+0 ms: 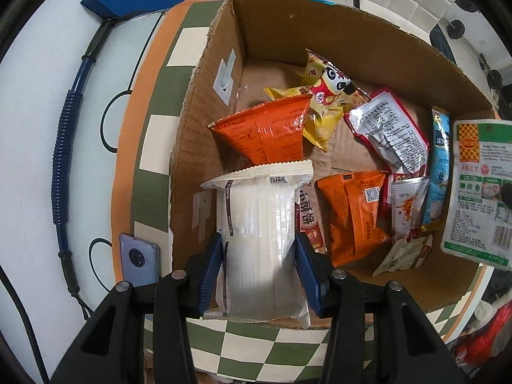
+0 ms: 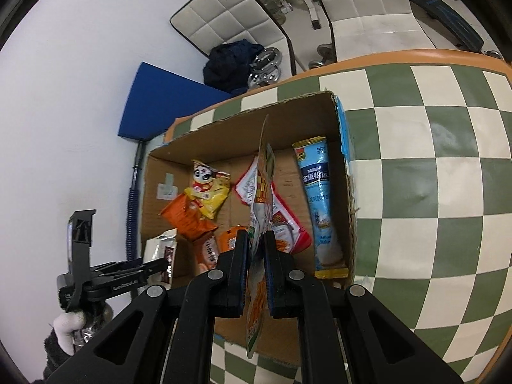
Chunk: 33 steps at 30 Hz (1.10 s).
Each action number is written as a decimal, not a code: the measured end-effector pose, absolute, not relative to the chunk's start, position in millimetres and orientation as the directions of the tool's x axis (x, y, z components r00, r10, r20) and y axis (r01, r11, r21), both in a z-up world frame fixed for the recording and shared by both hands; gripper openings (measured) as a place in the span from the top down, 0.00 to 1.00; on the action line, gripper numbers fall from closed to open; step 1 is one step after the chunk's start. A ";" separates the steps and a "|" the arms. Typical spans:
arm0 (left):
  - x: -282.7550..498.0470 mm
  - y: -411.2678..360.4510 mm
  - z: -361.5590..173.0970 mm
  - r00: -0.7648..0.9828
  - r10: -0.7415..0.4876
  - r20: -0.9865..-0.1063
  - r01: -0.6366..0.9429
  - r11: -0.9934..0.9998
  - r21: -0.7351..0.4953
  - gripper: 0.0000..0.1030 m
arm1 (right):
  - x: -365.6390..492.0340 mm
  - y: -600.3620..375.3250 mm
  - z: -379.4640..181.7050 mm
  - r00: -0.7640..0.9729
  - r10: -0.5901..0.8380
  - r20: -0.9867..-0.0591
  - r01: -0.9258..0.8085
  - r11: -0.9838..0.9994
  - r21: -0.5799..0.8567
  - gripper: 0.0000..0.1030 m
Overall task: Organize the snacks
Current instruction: 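Open both grippers to drop the packets into the box, then raise both grippers up away from the box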
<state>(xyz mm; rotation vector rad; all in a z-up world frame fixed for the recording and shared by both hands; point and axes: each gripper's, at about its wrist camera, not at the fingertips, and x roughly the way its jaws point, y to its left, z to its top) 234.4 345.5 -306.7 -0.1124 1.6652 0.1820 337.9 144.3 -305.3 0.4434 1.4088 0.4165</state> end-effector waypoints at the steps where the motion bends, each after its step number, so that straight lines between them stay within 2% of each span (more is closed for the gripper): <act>1: 235.8 345.7 -308.5 -0.107 0.035 -0.994 -0.178 0.983 0.054 0.58 | 341.2 147.0 -308.0 0.114 0.515 -0.850 -0.022 0.856 0.516 0.90; 18: 240.5 351.5 -330.7 -0.177 0.034 -0.984 -0.197 0.978 0.069 0.56 | 368.6 166.4 -339.8 0.069 0.427 -0.902 -0.052 0.904 0.424 0.89; 19: 240.2 351.5 -328.5 -0.175 0.034 -0.984 -0.202 0.977 0.069 0.56 | 368.7 165.4 -338.6 0.066 0.415 -0.908 -0.045 0.910 0.412 0.83; 20: 239.7 351.3 -325.7 -0.170 0.034 -0.985 -0.206 0.976 0.069 0.56 | 368.0 164.0 -335.2 0.070 0.407 -0.911 -0.043 0.913 0.405 0.67; 21: 239.5 350.4 -322.2 -0.163 0.030 -0.986 -0.210 0.976 0.065 0.56 | 367.2 163.2 -331.6 0.076 0.403 -0.912 -0.043 0.915 0.401 0.55; 22: 239.2 349.4 -318.2 -0.155 0.025 -0.988 -0.213 0.975 0.058 0.56 | 365.3 161.7 -325.1 0.087 0.393 -0.916 -0.046 0.920 0.390 0.33; 23: 238.8 348.7 -314.1 -0.145 0.020 -0.989 -0.218 0.975 0.052 0.56 | 363.5 161.3 -319.2 0.095 0.391 -0.916 -0.054 0.921 0.387 0.25; 26: 237.4 343.3 -296.6 -0.096 0.019 -0.995 -0.217 0.975 0.040 0.50 | 355.2 162.3 -301.8 0.126 0.363 -0.923 -0.078 0.931 0.356 0.23; 29: 234.0 335.0 -276.5 -0.040 0.026 -0.999 -0.209 0.977 0.034 0.48 | 340.5 167.2 -282.3 0.151 0.331 -0.931 -0.114 0.942 0.317 0.13; 31: 229.9 329.3 -263.7 -0.007 0.030 -1.000 -0.200 0.979 0.031 0.45 | 329.9 171.0 -271.7 0.162 0.314 -0.936 -0.130 0.947 0.295 0.11; 33: 223.9 321.9 -248.6 0.033 0.030 -0.999 -0.189 0.982 0.023 0.27 | 316.7 174.9 -261.0 0.180 0.285 -0.941 -0.148 0.954 0.261 0.07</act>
